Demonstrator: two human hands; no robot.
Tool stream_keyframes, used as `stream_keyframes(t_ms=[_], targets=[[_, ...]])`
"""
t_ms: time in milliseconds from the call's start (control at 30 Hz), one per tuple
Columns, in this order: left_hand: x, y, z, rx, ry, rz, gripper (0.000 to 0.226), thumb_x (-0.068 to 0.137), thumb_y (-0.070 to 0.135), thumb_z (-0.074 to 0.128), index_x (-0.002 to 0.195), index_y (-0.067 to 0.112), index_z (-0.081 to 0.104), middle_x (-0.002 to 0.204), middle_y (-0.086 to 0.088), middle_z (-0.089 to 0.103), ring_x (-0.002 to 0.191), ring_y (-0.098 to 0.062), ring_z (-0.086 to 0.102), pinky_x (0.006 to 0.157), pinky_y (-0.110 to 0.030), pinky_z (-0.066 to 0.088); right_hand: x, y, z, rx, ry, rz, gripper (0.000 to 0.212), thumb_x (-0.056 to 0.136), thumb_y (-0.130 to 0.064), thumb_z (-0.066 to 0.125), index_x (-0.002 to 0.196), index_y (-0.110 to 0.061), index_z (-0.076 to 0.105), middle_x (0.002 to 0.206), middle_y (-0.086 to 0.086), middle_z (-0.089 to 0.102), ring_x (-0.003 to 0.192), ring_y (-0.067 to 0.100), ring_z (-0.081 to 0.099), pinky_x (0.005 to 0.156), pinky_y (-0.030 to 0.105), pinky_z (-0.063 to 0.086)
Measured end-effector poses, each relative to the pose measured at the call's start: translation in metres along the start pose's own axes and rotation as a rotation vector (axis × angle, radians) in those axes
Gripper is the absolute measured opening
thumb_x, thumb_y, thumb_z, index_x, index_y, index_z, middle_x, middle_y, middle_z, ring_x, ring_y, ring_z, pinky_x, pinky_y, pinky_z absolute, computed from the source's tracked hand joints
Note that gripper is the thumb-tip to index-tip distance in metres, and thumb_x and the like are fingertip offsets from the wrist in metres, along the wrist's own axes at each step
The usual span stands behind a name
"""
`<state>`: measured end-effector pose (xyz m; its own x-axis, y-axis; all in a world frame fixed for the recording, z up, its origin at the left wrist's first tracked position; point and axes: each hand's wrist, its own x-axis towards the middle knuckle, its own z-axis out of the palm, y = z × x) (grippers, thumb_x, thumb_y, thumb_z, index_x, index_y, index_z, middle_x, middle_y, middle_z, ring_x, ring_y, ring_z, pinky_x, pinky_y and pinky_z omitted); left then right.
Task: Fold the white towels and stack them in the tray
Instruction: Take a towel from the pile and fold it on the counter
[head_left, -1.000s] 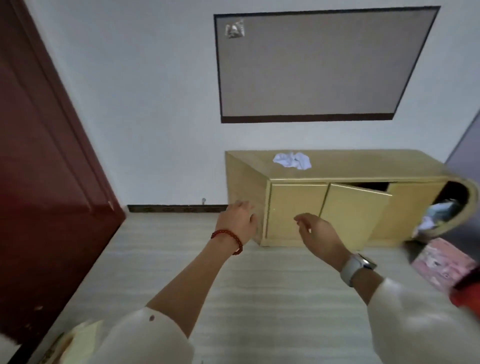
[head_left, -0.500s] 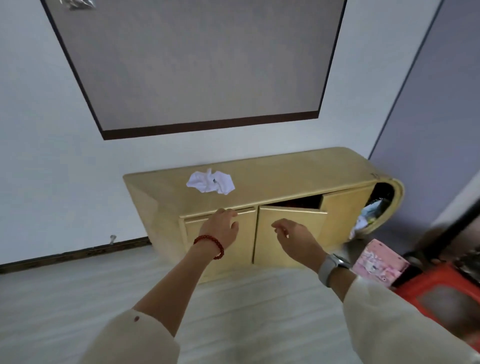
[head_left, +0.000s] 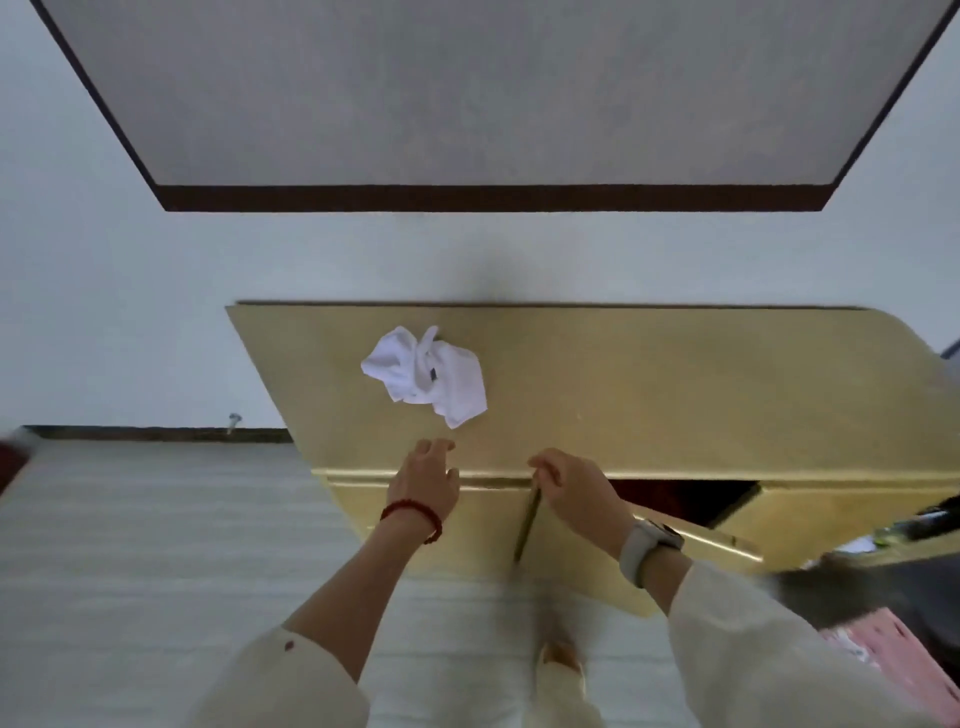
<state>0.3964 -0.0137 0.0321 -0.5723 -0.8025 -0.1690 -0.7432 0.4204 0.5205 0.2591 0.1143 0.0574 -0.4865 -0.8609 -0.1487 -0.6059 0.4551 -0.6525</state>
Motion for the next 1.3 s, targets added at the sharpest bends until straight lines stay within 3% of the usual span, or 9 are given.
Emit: stream_keyframes(t_ms=[167,333,500,600,767,900,1067,1167,1300], targets=[[0.061,0.0,0.042,0.029,0.005,-0.153,0.049,0.089,0.007,0.047,0.136,0.016,0.037,0.135,-0.008,0.038,0.119,-0.025,0.043,0.093,-0.037,0.043,0.074,0.042,0.003,0.001,-0.138,0.024,0.027,0.093,-0.009,0.043,0.112,-0.006,0.061,0.114,0.009,0.064,0.105,0.027,0.058,0.088,0.027,0.038],[0.116,-0.012,0.07,0.183,0.06,-0.2,0.05,0.084,0.003,0.051,0.132,0.014,0.04,0.133,-0.012,0.037,0.115,-0.032,0.042,0.082,-0.04,0.046,0.121,0.069,0.016,0.023,-0.219,0.063,0.023,0.092,-0.012,0.043,0.102,-0.009,0.063,0.099,0.01,0.067,0.094,0.028,0.06,0.081,0.032,0.043],[0.156,-0.028,0.088,0.137,0.137,-0.117,0.031,0.067,-0.011,0.065,0.091,0.004,0.053,0.087,-0.023,0.057,0.071,-0.041,0.058,0.048,-0.041,0.048,0.154,0.085,0.018,0.027,-0.253,0.061,0.024,0.091,-0.011,0.045,0.106,-0.011,0.064,0.103,0.008,0.068,0.096,0.025,0.06,0.08,0.03,0.042],[0.168,-0.024,0.076,0.061,0.241,0.005,0.004,0.075,0.005,0.063,0.074,0.002,0.063,0.078,-0.015,0.059,0.075,-0.034,0.059,0.05,-0.036,0.049,0.174,0.08,0.018,0.055,-0.234,0.051,0.027,0.09,-0.008,0.046,0.112,-0.01,0.059,0.108,0.01,0.065,0.1,0.027,0.059,0.083,0.031,0.043],[0.196,0.011,0.018,-0.16,0.337,0.152,0.031,0.078,0.034,0.044,0.072,0.01,0.063,0.077,0.005,0.059,0.08,-0.009,0.045,0.068,-0.017,0.037,0.216,0.038,0.014,0.14,-0.222,-0.056,0.056,0.088,-0.016,0.054,0.139,-0.015,0.032,0.133,0.008,0.041,0.12,0.02,0.044,0.097,0.032,0.039],[0.227,0.05,-0.047,-0.243,0.305,0.22,0.036,0.075,0.04,0.042,0.08,0.012,0.064,0.085,0.013,0.053,0.089,-0.005,0.04,0.078,-0.013,0.029,0.25,-0.008,-0.006,0.229,-0.036,-0.069,0.035,0.089,-0.024,0.054,0.123,-0.018,0.048,0.112,-0.004,0.049,0.107,0.016,0.052,0.089,0.031,0.043],[0.258,0.106,-0.113,-0.471,0.259,0.261,0.009,0.073,0.029,0.051,0.067,0.023,0.055,0.069,0.003,0.061,0.068,-0.013,0.055,0.071,-0.022,0.045,0.28,-0.052,-0.057,0.28,0.019,-0.14,0.022,0.089,-0.024,0.053,0.109,-0.014,0.053,0.096,0.003,0.063,0.088,0.022,0.06,0.078,0.038,0.051],[0.275,0.134,-0.136,-0.564,0.241,0.28,0.013,0.069,0.028,0.056,0.058,0.031,0.05,0.056,0.011,0.054,0.057,-0.006,0.05,0.064,-0.021,0.045,0.292,-0.058,-0.091,0.264,0.109,-0.168,0.013,0.092,-0.02,0.048,0.093,-0.008,0.052,0.076,0.002,0.058,0.071,0.022,0.057,0.066,0.038,0.049],[0.289,0.165,-0.151,-0.715,0.098,0.32,0.023,0.071,0.016,0.066,0.054,0.021,0.051,0.053,0.007,0.047,0.055,-0.008,0.043,0.057,-0.018,0.037,0.304,-0.055,-0.131,0.311,0.222,-0.233,0.005,0.093,-0.012,0.048,0.093,-0.01,0.053,0.073,-0.012,0.053,0.062,0.003,0.051,0.058,0.014,0.043]])
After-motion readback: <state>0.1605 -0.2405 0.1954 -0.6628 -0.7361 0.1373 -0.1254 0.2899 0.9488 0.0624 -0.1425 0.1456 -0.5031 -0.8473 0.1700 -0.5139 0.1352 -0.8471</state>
